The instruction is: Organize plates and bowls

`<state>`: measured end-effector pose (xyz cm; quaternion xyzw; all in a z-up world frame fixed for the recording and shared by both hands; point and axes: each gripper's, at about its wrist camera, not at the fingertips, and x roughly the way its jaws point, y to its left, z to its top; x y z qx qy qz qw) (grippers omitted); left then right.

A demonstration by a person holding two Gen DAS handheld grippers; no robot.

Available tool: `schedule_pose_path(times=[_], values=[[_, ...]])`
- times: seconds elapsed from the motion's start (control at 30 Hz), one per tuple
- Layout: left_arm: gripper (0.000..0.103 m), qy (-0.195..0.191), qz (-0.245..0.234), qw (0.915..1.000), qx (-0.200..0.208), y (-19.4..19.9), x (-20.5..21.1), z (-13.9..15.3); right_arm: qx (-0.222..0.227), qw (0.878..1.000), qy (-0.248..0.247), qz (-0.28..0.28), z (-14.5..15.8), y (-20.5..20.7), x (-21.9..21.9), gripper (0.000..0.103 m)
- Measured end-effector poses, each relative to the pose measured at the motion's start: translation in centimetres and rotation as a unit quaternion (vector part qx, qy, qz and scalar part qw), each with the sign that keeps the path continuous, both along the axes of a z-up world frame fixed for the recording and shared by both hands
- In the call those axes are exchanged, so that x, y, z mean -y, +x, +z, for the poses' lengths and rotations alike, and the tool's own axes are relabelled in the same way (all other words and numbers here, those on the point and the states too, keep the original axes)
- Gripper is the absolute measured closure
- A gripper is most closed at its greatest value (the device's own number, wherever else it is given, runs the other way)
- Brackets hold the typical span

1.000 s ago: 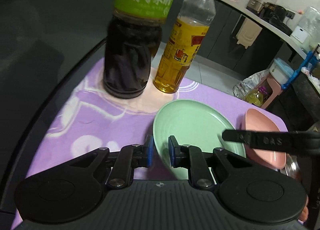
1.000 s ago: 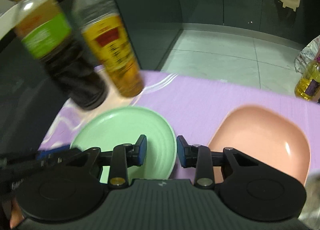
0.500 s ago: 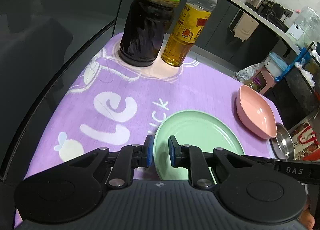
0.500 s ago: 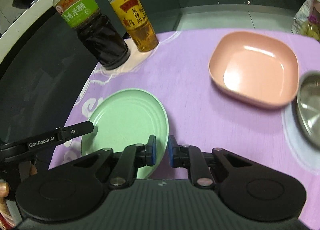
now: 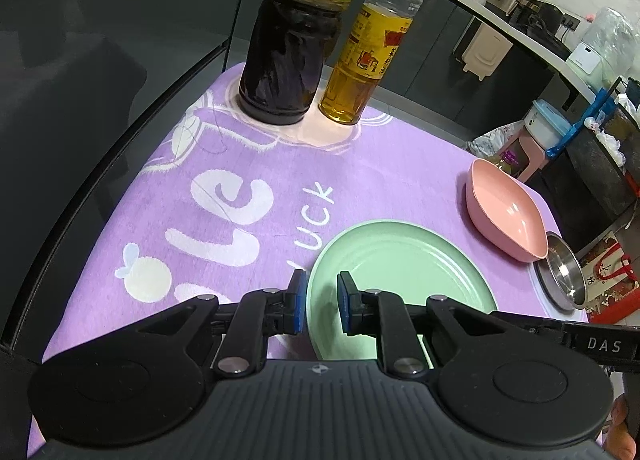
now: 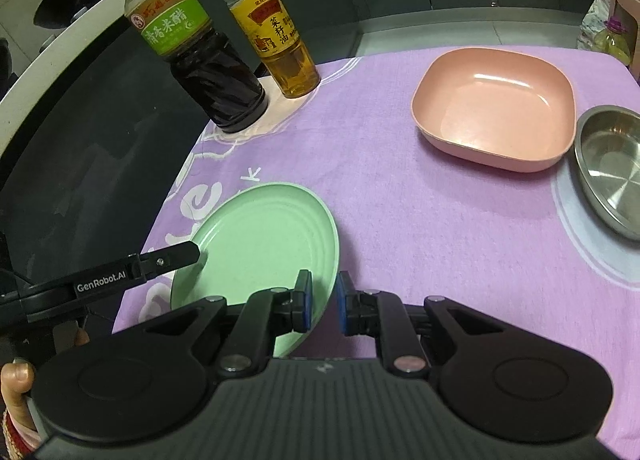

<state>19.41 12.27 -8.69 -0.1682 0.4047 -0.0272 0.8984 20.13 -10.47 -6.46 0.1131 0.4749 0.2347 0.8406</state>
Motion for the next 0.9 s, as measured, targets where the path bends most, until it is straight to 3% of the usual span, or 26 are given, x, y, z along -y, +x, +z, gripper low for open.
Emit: schedule_pose_path(times=[0.9], values=[[0.088,0.005,0.021,0.9997,-0.010,1.1,-0.7,-1.3,0.002,1.000,0.000,-0.002,-0.8,0.5,-1.3,0.088]])
